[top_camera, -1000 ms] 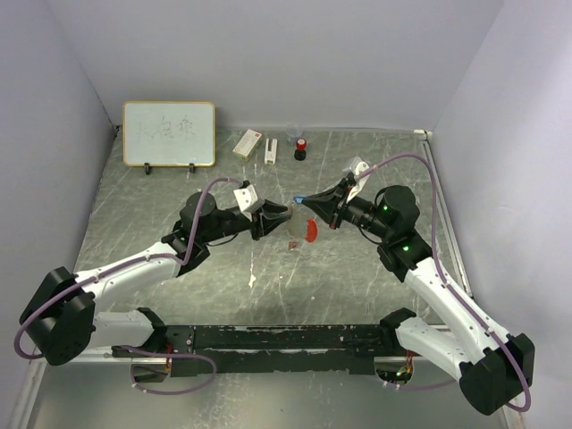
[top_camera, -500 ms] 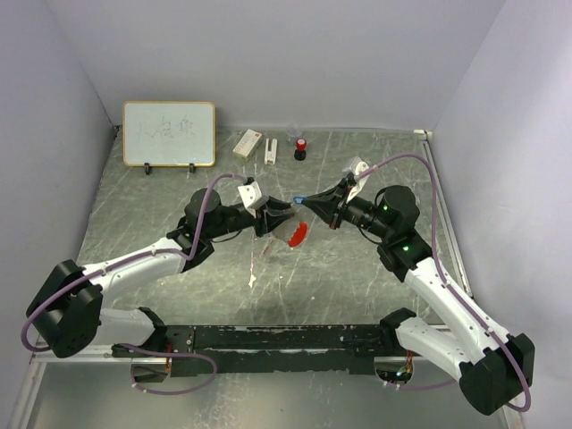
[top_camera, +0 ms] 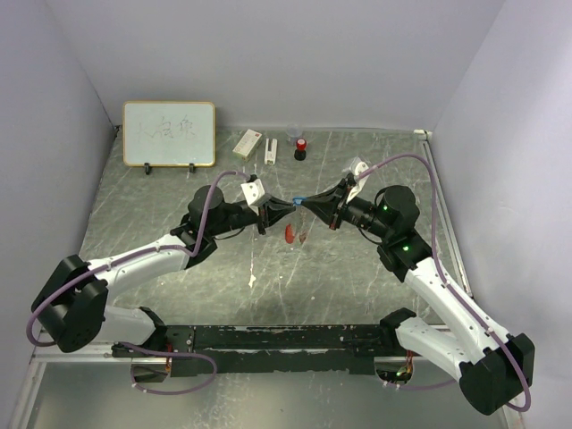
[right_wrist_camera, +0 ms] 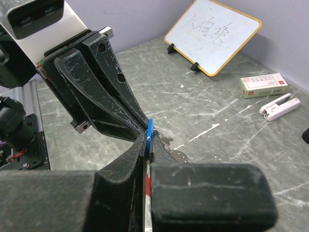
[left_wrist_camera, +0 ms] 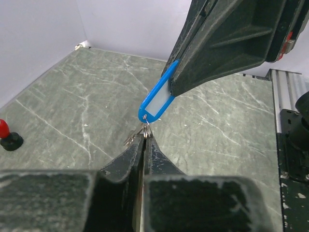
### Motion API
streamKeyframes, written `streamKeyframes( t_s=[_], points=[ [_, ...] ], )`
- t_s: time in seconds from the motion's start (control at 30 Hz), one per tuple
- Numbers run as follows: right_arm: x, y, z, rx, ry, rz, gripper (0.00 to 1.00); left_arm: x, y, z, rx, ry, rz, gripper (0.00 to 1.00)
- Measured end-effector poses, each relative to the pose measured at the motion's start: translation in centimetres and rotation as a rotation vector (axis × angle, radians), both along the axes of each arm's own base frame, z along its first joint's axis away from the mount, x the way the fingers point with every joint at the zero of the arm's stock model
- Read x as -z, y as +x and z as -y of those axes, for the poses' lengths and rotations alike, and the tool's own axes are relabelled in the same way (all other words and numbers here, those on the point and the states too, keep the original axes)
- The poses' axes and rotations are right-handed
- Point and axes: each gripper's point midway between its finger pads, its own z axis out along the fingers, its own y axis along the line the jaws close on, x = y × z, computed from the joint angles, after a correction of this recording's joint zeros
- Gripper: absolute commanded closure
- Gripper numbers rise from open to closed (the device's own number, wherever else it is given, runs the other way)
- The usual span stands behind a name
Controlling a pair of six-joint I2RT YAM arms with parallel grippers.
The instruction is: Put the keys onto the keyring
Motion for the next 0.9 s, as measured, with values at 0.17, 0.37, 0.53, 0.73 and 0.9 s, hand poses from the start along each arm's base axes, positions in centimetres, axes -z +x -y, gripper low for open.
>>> streamKeyframes(
  t_s=[0.17, 0.37, 0.53, 0.73, 0.9],
  points=[
    [0.0, 0.0, 0.0, 0.002, 0.0, 0.0, 1.0, 0.0, 0.0, 0.0, 0.0, 0.001, 0.004, 0.93],
    [0.0, 0.4, 0.5, 0.043, -0.005, 0.001, 1.0, -0.4, -0.1, -0.6, -0.025, -0.012, 0.016, 0.93],
    [-0.2, 0.4, 1.4, 0.099, -0.011, -0.001, 1.0, -2.1, -0.4, -2.1, -0.08, -0.057, 0.058, 0.93],
    [0.0, 0.2, 1.3, 0.094, -0.008, -0.002, 1.0, -3.6, -0.8, -2.7, -0.095, -0.102, 0.091, 0.93],
    [0.4, 0.2, 1.1, 0.087, -0.008, -0.014, 1.0, -3.3, -1.0, -2.7, -0.093, -0.111, 0.077, 0.93]
  ],
)
